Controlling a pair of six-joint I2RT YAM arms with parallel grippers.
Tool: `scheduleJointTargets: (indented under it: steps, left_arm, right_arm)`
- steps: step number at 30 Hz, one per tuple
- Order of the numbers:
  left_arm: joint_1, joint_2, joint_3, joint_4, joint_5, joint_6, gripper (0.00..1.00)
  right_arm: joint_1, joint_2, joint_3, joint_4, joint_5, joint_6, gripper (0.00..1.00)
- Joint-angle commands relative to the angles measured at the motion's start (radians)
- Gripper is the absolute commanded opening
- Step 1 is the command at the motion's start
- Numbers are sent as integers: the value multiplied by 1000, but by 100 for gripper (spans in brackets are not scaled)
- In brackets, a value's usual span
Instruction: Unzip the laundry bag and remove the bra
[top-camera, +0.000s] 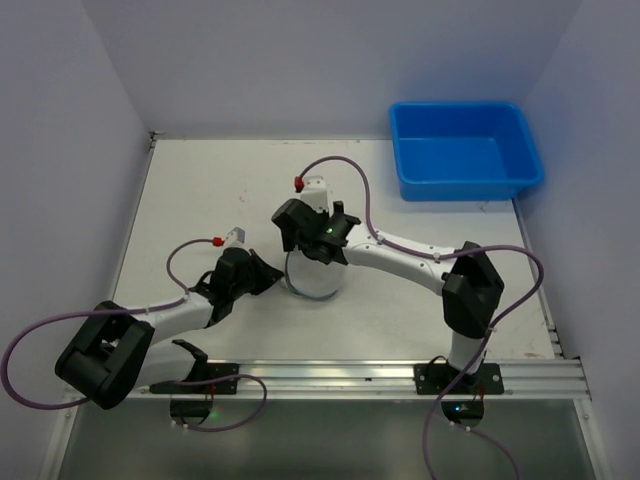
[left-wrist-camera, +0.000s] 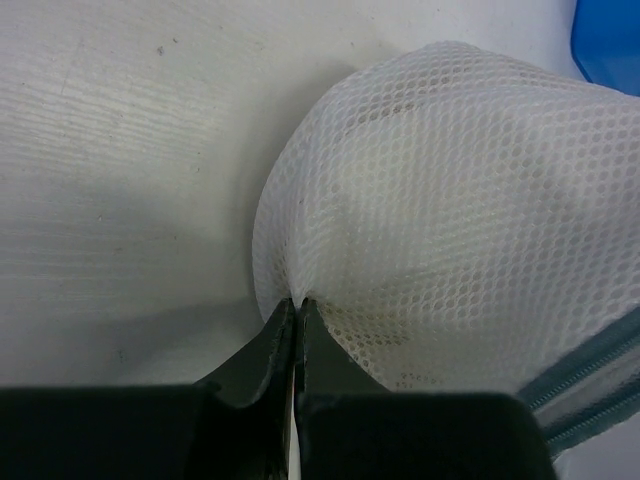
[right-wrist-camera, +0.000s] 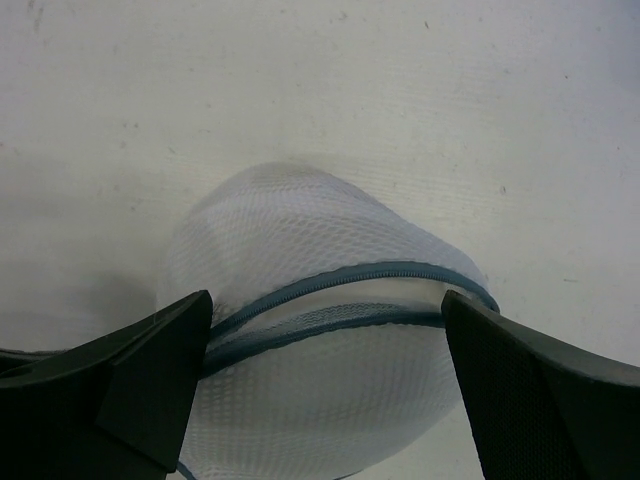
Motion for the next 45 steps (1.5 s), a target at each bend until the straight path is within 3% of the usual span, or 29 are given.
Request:
scheduleJointTargets:
  steps: [1, 19, 25, 28, 30, 33, 40, 45]
  left_arm:
    - [-6, -6, -17, -10, -58, -28, 0]
    - [-6, 7, -11, -30, -62, -56, 0]
    - [-8, 1, 6, -36, -39, -42, 0]
    - [-6, -11, 9, -40, -37, -40, 0]
    - [-6, -14, 9, -38, -35, -45, 0]
    - [-6, -16, 6, -38, -25, -52, 0]
    - [-6, -54, 0, -50, -22, -57, 0]
    - [-6, -77, -3, -66, -28, -54, 0]
  right_arm:
    - [2, -75, -71, -18, 12, 49, 99]
    - [-31, -601, -683, 13, -93, 138, 99]
    - [-82, -799, -743, -13, -132, 142, 99]
    - [-82, -891, -748, 130, -213, 11, 98]
    - [-82, -916, -765, 288, -347, -58, 95]
    - [-82, -846, -737, 397, -447, -82, 93]
    - [-129, -540, -650, 589, -516, -31, 82]
    - [-171, -447, -640, 648, -505, 6, 81]
